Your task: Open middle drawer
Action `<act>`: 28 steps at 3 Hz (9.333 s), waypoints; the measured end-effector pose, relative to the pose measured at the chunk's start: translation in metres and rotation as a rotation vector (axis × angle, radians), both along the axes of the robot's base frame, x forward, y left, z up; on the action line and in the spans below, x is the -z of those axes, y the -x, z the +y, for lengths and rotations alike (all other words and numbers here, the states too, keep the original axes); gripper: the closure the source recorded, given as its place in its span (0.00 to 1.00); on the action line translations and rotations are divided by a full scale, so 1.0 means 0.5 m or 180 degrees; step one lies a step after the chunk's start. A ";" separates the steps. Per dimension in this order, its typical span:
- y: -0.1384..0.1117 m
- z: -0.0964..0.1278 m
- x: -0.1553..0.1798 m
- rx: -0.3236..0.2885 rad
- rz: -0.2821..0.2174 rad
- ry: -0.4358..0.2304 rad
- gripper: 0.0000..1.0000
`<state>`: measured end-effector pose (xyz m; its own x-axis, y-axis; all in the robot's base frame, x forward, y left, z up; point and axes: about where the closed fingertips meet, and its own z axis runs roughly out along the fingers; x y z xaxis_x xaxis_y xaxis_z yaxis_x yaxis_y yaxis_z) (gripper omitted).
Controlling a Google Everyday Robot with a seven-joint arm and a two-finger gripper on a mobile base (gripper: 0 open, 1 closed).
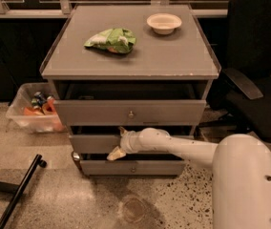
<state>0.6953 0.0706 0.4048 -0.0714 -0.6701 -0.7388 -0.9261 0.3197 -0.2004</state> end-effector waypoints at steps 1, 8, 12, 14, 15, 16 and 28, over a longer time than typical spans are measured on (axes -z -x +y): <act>0.000 0.000 -0.008 0.0000 0.0000 0.0000 0.42; 0.115 -0.046 -0.019 -0.0192 0.0329 0.0121 0.09; 0.200 -0.067 -0.005 -0.0614 0.0725 0.0234 0.42; 0.228 -0.086 -0.021 -0.0722 0.0844 0.0297 0.88; 0.230 -0.086 -0.023 -0.0731 0.0849 0.0300 0.86; 0.234 -0.088 -0.027 -0.0745 0.0865 0.0306 0.62; 0.485 -0.112 -0.047 -0.0930 0.1258 0.0473 0.81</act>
Offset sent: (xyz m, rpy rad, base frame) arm -0.0231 -0.0259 0.0047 -0.0222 0.0261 -0.0072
